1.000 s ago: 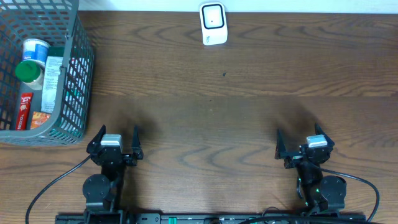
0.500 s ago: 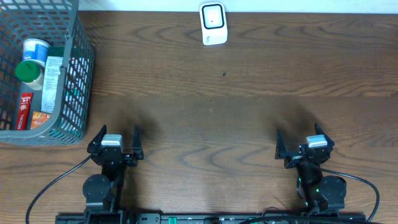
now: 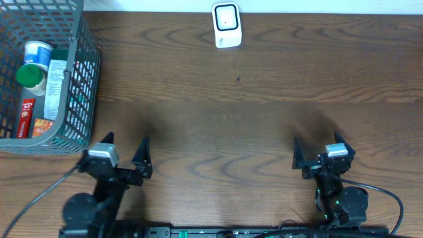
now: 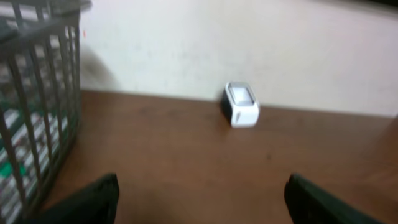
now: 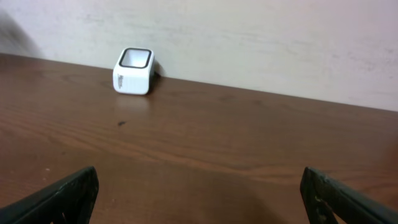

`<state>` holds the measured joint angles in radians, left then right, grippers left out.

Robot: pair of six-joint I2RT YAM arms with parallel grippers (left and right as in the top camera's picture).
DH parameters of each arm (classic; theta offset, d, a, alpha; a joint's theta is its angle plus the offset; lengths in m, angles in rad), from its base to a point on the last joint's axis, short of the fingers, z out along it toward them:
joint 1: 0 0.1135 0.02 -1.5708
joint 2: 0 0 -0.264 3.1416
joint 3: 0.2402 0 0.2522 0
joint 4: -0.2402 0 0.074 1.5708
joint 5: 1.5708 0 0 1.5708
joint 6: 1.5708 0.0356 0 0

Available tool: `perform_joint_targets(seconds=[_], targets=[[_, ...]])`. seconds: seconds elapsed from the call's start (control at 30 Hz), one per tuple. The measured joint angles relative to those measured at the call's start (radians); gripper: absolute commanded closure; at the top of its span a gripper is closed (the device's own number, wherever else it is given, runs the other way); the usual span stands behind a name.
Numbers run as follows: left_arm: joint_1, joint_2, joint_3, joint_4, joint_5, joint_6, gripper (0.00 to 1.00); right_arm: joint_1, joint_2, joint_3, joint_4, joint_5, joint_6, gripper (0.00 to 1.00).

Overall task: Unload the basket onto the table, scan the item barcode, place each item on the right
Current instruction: 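Reach the left gripper into the basket toward the green-lidded jar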

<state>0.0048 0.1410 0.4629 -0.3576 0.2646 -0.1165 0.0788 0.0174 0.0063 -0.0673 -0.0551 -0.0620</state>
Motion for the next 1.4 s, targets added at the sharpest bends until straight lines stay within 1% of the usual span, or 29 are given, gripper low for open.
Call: perform_joint_targets(seconds=[0.17,0.33,0.57,0.67,0.7,0.73,0.8,0.9,1.03,1.23,1.4], targets=[[0.0,0.243,0.36,-0.244,-0.002,-0.015,0.14,0.0,0.0,0.0,0.0,0.0,0.0,0.01],[0.0,0.579,0.843,-0.55,-0.039,-0.018,0.14,0.0,0.0,0.0,-0.001,0.0,0.0,0.01],[0.0,1.046,1.565,-0.939,-0.199,-0.018,0.14,0.0,0.0,0.0,0.0,0.0,0.0,0.01],[0.0,1.229,1.829,-1.062,-0.266,-0.016,0.14,0.0,0.0,0.0,0.0,0.0,0.0,0.01],[0.001,1.256,1.861,-1.077,-0.277,-0.015,0.14,0.0,0.0,0.0,0.0,0.0,0.0,0.01],[0.006,1.327,1.935,-1.113,-0.304,-0.014,0.14,0.0,0.0,0.0,0.0,0.0,0.0,0.01],[0.028,1.414,1.999,-1.148,-0.336,-0.014,0.14,0.0,0.0,0.0,0.0,0.0,0.0,0.01],[0.09,1.512,2.019,-1.153,-0.364,-0.01,0.14,0.0,0.0,0.0,0.0,0.0,0.0,0.01],[0.191,1.614,2.019,-1.103,-0.383,0.055,0.14,0.0,0.0,0.0,0.0,0.0,0.0,0.01],[0.301,1.663,2.019,-1.042,-0.399,0.111,0.14,0.0,0.0,0.0,0.0,0.0,0.0,0.01],[0.386,1.683,2.019,-1.002,-0.4,0.108,0.14,0.0,0.0,0.0,0.0,0.0,0.0,0.01]])
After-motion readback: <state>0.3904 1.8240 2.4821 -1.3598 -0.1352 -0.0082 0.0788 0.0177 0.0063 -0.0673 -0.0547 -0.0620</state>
